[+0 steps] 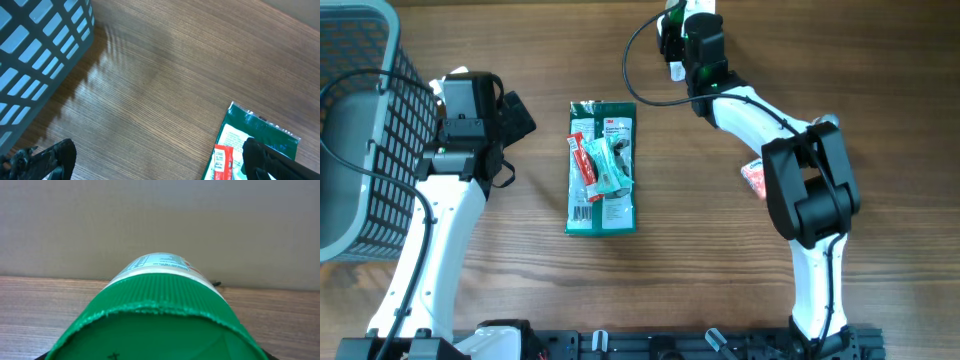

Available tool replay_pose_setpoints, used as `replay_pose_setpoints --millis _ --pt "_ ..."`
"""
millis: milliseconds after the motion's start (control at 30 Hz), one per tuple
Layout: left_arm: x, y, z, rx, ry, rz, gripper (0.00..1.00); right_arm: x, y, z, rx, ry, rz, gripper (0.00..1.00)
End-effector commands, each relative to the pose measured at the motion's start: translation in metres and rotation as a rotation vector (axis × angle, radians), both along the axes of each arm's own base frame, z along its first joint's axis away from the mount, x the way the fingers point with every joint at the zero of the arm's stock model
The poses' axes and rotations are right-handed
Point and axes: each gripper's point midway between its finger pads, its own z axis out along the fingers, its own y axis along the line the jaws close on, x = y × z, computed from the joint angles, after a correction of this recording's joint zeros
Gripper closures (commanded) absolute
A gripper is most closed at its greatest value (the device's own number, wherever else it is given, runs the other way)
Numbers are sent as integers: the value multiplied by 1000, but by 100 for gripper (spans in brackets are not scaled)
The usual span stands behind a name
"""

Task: Scan the item barcode
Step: 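Lift the green-lidded jar up to the scanner window with the right gripper, then lower the jar toward the table right of the glove package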

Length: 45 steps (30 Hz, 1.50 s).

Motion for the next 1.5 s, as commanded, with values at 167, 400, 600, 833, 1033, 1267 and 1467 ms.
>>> replay_pose_setpoints --millis 167,400,600,833,1033,1267,1467 --pt "1 4 2 11 -7 11 0 -117 -48 122 -117 257 -9 96" --pt "1 4 2 11 -7 11 0 -236 -61 -21 -135 915 42 91" --pt "1 4 2 11 -7 11 0 -247 -71 -84 -157 912 22 87" --pt "1 4 2 11 -7 11 0 -243 -85 -92 -208 874 -39 0" --pt "1 4 2 11 -7 11 0 -194 -66 -13 -133 682 -24 0" --pt "1 4 2 11 -7 11 0 -203 0 1 135 734 181 36" --pt "1 4 2 10 -7 11 0 -217 11 -91 51 931 130 34"
